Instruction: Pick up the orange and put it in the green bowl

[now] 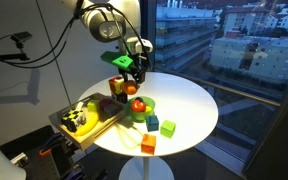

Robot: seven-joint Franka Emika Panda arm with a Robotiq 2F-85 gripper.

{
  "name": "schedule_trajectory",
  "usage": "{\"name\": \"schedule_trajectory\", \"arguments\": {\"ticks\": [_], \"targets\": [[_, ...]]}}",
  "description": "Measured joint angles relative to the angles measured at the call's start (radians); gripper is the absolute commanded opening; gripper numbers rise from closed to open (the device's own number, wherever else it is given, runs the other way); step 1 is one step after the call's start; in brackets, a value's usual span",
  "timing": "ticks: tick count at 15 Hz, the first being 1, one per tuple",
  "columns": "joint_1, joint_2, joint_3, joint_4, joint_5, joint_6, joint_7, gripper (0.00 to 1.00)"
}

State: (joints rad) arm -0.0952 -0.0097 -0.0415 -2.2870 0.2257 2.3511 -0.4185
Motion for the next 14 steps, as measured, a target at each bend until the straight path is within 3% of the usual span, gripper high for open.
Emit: {"name": "schedule_trajectory", "arguments": {"ticks": [14], "targets": [[-0.006, 0.2, -0.002, 0.136, 0.0, 0.122, 0.099, 0.52]]}}
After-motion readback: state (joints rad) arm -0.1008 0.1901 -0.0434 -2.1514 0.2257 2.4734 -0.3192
